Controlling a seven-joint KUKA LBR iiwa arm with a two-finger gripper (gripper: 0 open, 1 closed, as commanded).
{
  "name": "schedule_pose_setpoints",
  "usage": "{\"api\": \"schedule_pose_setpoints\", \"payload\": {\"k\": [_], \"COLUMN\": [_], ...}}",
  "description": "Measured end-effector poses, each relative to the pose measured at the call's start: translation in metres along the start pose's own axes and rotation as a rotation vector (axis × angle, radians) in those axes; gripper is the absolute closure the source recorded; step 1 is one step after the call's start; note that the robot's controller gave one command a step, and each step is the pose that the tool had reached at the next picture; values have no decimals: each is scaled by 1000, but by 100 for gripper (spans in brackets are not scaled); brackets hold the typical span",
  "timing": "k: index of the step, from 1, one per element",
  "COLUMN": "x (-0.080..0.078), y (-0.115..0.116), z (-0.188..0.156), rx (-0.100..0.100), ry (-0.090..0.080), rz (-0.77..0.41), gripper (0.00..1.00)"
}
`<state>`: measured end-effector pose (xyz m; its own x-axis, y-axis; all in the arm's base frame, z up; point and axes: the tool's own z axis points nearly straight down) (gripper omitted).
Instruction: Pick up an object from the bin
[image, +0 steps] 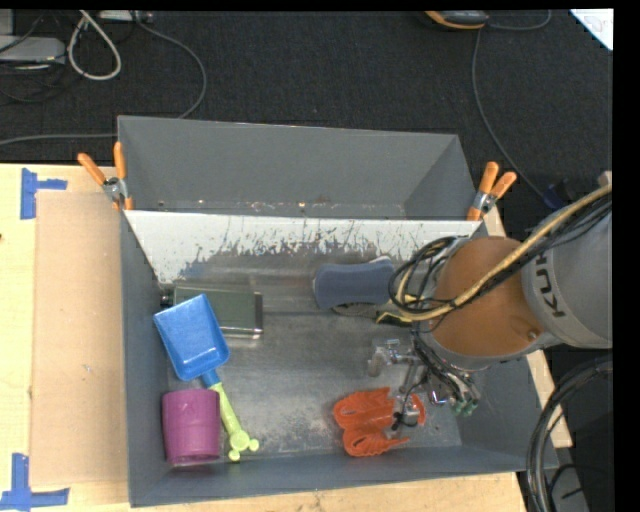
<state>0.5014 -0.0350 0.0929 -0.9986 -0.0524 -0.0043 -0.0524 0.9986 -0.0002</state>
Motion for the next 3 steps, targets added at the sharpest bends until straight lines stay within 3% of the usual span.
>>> {"api": "schedule_pose_setpoints", "payload": {"k": [1, 2, 3], "x": [8, 8, 10], "y": [3, 3, 7], "z": [23, 23, -84], "rx": [-1, -1, -2], "ry": [10, 10, 17], "rz": [82, 82, 103], "gripper": [100, 100, 100]}}
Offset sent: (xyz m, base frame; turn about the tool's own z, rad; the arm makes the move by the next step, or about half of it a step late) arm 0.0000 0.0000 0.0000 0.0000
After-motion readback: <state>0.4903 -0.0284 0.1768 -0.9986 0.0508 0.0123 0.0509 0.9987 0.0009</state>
